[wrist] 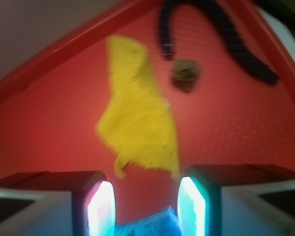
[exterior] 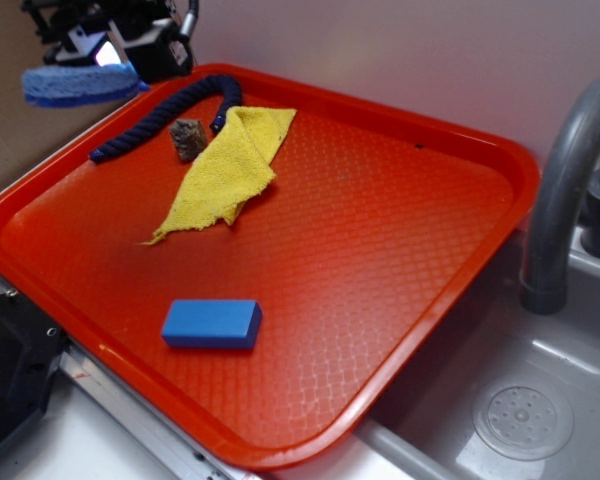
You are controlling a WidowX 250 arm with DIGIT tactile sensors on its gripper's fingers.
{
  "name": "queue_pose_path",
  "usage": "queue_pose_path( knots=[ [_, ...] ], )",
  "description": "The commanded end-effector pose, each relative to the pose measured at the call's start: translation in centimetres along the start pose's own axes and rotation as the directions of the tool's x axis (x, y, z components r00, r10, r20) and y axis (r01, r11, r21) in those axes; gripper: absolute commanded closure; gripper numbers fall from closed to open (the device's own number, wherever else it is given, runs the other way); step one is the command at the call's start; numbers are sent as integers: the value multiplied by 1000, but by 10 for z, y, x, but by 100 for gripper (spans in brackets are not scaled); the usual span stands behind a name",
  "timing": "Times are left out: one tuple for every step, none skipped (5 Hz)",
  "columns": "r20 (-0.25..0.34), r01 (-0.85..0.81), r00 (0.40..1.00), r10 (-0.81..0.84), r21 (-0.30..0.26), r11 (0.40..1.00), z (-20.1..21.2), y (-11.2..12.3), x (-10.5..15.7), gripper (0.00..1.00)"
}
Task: Grab the blue sponge.
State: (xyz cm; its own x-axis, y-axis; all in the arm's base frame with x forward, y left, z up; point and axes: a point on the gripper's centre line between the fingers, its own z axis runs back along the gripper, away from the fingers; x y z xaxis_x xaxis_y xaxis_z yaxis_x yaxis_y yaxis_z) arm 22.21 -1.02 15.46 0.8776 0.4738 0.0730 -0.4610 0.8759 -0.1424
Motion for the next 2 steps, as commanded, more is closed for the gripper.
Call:
queue_pose_path(
  knots=[
    [46, 218, 976, -213, -179, 960, 62, -4, -25, 100],
    [37, 205, 979, -202, -159, 966, 64, -12, -32, 100]
  ],
)
